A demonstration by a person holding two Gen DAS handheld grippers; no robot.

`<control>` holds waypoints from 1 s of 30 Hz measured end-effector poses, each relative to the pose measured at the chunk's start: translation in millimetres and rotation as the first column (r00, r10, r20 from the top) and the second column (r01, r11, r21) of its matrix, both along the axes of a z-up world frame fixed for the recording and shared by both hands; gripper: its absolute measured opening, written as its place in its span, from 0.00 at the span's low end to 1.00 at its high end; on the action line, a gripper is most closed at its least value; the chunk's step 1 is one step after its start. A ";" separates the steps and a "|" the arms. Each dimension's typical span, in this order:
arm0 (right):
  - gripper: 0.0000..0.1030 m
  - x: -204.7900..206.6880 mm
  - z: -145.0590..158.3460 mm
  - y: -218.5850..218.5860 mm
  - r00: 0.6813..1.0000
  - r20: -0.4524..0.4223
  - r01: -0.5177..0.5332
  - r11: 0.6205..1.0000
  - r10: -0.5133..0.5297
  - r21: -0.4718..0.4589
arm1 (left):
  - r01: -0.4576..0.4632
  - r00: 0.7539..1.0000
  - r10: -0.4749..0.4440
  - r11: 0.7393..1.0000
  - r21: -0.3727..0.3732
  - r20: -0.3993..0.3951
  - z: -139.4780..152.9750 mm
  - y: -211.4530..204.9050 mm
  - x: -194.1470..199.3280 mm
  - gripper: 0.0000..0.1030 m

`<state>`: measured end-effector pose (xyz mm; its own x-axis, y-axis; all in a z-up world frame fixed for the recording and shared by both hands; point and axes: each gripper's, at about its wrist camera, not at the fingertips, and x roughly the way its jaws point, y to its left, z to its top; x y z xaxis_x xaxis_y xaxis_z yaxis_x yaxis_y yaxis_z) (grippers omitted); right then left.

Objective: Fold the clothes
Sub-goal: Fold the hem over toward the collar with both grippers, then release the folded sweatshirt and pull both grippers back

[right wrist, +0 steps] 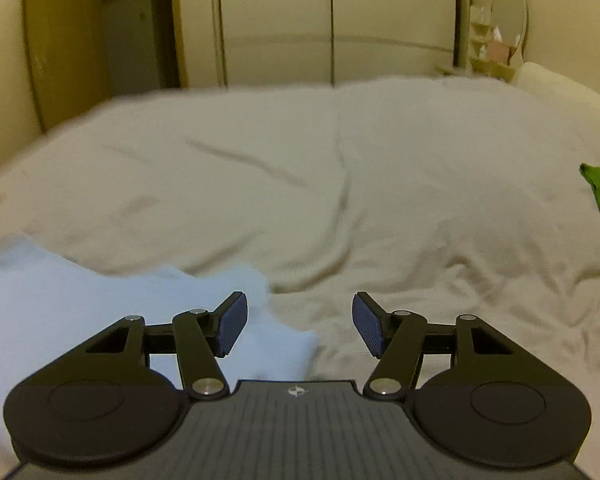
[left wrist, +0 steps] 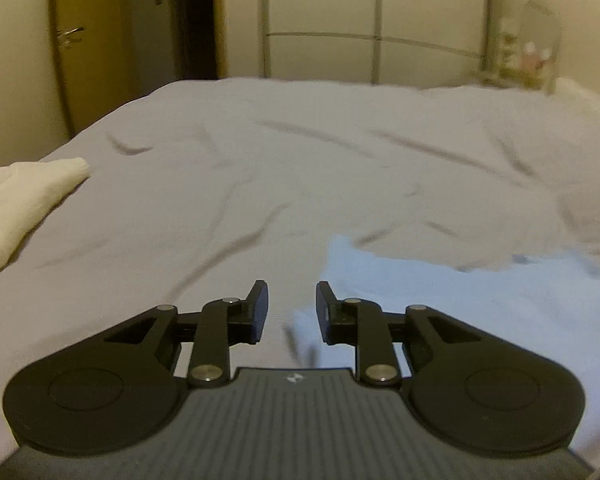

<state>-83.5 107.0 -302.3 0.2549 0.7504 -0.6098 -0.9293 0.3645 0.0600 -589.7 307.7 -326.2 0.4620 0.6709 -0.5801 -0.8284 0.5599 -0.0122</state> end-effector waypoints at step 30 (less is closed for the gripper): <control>0.57 -68.2 -56.2 -73.5 0.971 -0.171 0.153 0.985 -0.165 -0.084 | -0.089 0.978 0.064 0.989 -0.121 -0.199 -54.3 -105.3 45.7 0.21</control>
<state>-151.8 33.5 -358.5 0.2509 0.6633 -0.7050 -0.8359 0.5158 0.1878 -544.0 202.4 -380.6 0.2822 0.6142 -0.7370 -0.8625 0.4988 0.0854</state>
